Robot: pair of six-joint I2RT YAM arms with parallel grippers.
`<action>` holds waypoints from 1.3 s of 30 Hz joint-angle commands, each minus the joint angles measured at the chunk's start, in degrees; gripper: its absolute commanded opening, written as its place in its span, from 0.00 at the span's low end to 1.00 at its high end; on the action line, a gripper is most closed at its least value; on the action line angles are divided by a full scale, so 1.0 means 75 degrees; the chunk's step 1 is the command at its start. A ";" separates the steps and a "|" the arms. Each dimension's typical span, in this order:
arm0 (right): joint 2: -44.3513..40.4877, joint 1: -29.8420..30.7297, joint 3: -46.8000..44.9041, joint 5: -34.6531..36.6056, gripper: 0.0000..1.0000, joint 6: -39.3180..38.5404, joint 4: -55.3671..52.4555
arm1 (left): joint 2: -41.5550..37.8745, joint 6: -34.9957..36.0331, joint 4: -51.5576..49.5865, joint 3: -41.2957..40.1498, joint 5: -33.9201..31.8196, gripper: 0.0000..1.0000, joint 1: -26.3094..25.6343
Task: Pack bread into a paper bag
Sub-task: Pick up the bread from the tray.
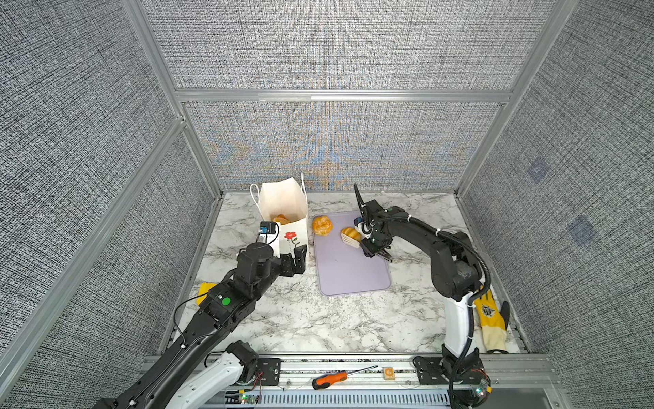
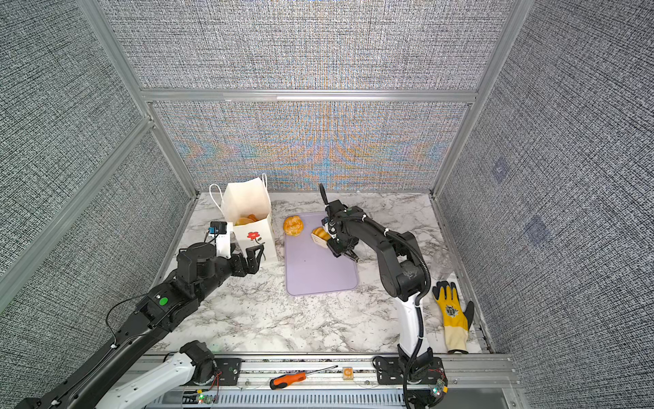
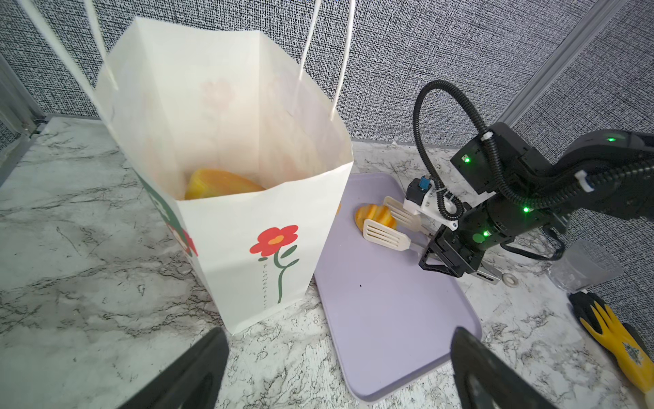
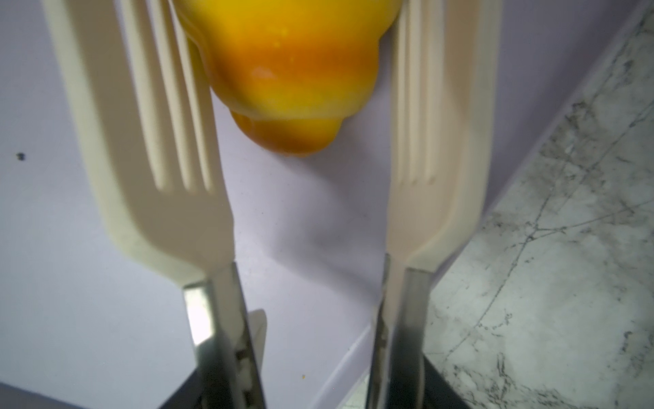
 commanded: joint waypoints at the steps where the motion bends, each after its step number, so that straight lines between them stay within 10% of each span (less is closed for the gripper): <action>1: 0.0029 0.0012 0.0089 0.0039 0.58 0.0050 -0.0109 | -0.0026 0.0078 -0.0120 0.0075 -0.0028 0.99 0.0005; 39: -0.1252 0.0012 0.0117 -0.0616 0.35 0.0251 -0.0560 | -0.0345 0.0227 -0.0227 0.0105 -0.0281 0.99 0.0011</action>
